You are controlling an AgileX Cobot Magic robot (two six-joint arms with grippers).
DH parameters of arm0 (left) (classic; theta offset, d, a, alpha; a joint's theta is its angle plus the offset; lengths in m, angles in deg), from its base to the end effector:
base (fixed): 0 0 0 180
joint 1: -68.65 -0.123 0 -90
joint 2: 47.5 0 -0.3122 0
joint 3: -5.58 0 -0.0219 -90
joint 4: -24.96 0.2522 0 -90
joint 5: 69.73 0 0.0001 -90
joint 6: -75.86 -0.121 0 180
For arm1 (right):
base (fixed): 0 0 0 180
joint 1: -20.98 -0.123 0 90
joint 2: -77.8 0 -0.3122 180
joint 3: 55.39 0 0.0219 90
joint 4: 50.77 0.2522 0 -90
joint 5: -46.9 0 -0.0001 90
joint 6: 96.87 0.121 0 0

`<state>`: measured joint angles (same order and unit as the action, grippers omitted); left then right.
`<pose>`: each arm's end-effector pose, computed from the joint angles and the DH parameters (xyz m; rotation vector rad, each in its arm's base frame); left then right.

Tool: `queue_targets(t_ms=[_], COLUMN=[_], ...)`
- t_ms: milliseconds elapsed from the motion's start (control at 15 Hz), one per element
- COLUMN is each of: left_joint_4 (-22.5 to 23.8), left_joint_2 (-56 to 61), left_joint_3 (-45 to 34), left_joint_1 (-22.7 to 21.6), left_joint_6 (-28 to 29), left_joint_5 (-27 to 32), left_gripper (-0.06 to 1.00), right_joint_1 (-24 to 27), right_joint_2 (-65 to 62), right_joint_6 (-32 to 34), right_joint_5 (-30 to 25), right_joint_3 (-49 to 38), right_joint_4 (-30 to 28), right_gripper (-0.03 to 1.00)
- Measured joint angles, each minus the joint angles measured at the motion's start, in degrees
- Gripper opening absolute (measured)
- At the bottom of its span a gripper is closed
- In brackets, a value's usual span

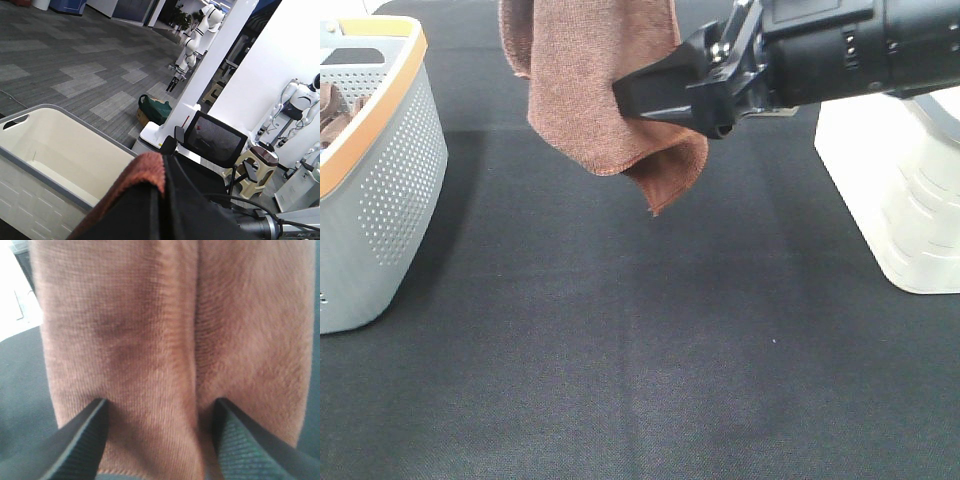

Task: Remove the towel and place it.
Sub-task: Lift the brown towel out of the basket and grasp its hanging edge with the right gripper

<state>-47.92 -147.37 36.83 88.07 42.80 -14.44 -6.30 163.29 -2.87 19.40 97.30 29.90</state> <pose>0.3033 -0.2078 0.5407 0.6245 1.6533 -1.3400 0.2518 0.1920 0.3068 -0.8809 1.8729 0.7092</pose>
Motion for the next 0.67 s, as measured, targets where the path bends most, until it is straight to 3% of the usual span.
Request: queue_targets(t_ms=[267,533,667], left_joint_4=[-0.3,-0.3,-0.3], left_joint_2=[0.0,0.0,0.0], left_joint_3=[0.0,0.0,0.0], left_joint_1=[0.0,0.0,0.0], left_joint_6=[0.0,-0.2,-0.2], left_joint_5=[0.0,-0.2,-1.1], left_gripper=[0.0,0.0,0.0], right_joint_1=[0.0,0.0,0.0], right_joint_2=[1.1,1.1,1.2], right_joint_6=[0.0,0.0,0.0], right_joint_5=[1.4,1.1,-0.4], right_joint_3=[0.1,0.1,0.1], right_joint_4=[0.3,0.6,1.9], right_gripper=[0.57,0.36,0.32])
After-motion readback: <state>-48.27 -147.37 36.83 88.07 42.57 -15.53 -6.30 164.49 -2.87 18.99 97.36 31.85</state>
